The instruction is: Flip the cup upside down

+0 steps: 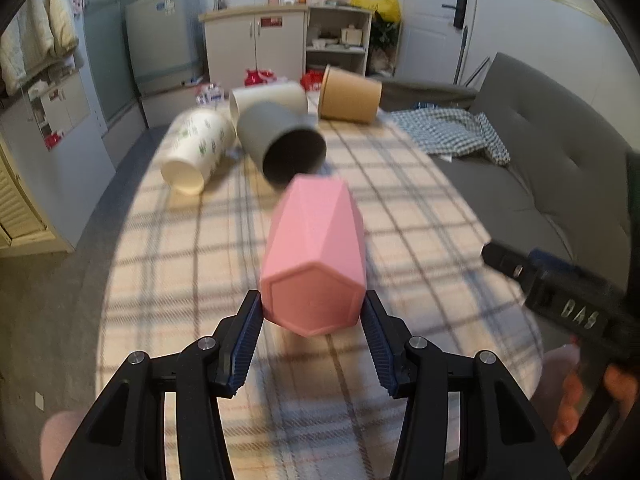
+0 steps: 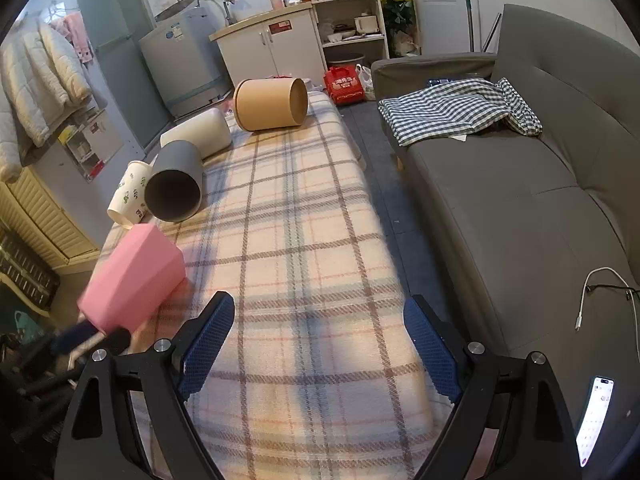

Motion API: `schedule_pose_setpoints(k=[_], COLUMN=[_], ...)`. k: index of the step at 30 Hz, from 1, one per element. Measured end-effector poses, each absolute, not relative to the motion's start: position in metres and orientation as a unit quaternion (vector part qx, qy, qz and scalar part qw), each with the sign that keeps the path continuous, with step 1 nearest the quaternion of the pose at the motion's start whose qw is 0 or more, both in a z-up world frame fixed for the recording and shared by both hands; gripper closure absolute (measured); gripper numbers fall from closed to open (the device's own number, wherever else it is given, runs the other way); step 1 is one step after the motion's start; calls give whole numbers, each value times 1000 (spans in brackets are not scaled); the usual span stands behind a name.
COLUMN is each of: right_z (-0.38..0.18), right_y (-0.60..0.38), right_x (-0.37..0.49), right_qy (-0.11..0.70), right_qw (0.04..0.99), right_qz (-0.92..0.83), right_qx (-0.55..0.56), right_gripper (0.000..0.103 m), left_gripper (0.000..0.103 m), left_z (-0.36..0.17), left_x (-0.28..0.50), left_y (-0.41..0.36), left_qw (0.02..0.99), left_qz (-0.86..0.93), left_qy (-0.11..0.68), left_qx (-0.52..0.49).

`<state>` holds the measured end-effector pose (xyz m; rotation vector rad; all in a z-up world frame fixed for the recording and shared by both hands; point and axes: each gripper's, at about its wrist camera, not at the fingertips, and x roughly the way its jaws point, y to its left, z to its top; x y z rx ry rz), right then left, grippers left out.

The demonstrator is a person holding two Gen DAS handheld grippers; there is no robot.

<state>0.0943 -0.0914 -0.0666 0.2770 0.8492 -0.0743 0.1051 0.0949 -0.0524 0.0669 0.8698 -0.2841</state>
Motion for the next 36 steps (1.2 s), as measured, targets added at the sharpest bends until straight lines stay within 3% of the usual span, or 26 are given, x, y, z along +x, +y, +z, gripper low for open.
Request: schedule_pose_setpoints(k=[16,32,36], right_z=[-68,-70,-66], right_y=[-94,-97,-97], right_x=[96,98,96], right_qy=[414,415,409], right_qw=[899,898,901], right_qz=[-37,-38,-34], right_qx=[138,144,143], right_gripper=[16,16,16], left_gripper=[52,52,47], left_z=[-19,-24,-23], left_x=[142,162,160], left_y=[73,57,60], left_qw=[894,893,891], left_qz=[-147,-153,-162], left_qy=[420,414,417], left_qx=[57,86,78])
